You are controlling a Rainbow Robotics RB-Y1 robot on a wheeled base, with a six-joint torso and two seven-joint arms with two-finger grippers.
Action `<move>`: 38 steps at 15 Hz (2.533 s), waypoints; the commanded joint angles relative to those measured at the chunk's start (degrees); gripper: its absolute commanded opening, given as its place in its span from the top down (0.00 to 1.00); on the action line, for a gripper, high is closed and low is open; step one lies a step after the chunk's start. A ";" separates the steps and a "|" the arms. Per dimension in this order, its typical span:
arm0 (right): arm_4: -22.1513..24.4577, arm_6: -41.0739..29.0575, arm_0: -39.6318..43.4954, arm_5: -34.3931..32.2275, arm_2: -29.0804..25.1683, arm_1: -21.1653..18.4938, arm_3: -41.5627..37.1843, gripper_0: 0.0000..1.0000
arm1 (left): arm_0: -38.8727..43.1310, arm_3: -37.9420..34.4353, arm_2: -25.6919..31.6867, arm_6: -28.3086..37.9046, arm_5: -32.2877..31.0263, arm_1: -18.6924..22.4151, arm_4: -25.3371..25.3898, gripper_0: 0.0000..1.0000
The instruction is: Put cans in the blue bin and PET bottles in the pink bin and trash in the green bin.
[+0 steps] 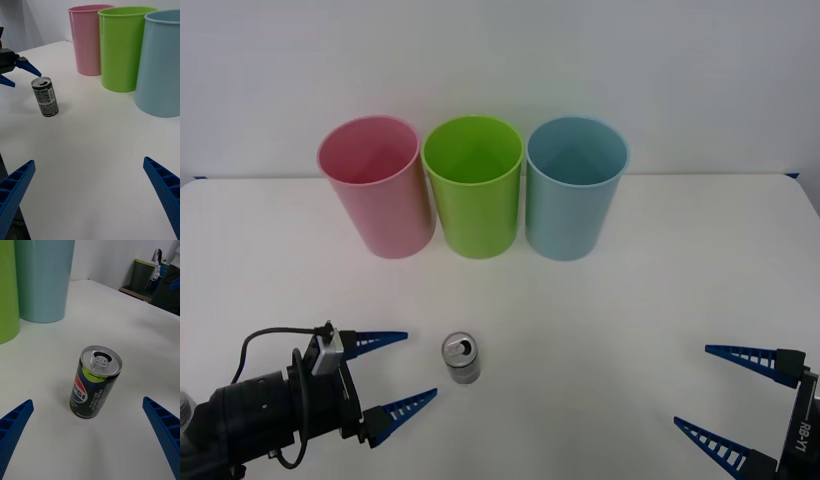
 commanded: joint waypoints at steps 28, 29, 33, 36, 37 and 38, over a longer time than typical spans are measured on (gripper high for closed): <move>0.00 0.00 0.00 0.00 0.00 0.00 0.00 0.00 | -4.82 -0.01 -10.10 -5.50 15.13 -4.28 1.67 0.00; 0.00 0.00 0.00 0.00 0.00 0.00 0.00 0.00 | -5.26 -0.01 -10.63 -5.67 15.48 -4.46 1.85 0.00; 0.00 0.00 0.00 0.00 0.00 0.00 0.00 0.00 | -6.31 0.08 -10.72 -5.85 18.12 -6.22 1.23 0.00; 0.00 0.00 0.00 0.00 0.00 0.00 0.00 0.00 | -6.40 0.08 -10.72 -5.85 19.44 -7.10 0.53 0.00; 0.00 0.00 0.00 0.00 0.00 0.00 0.00 0.00 | -6.49 0.08 -10.72 -5.85 19.44 -7.27 0.18 0.00; 0.00 0.00 0.00 0.00 0.00 0.00 0.00 0.00 | -6.49 0.08 -10.72 -5.76 19.53 -7.45 -0.09 0.00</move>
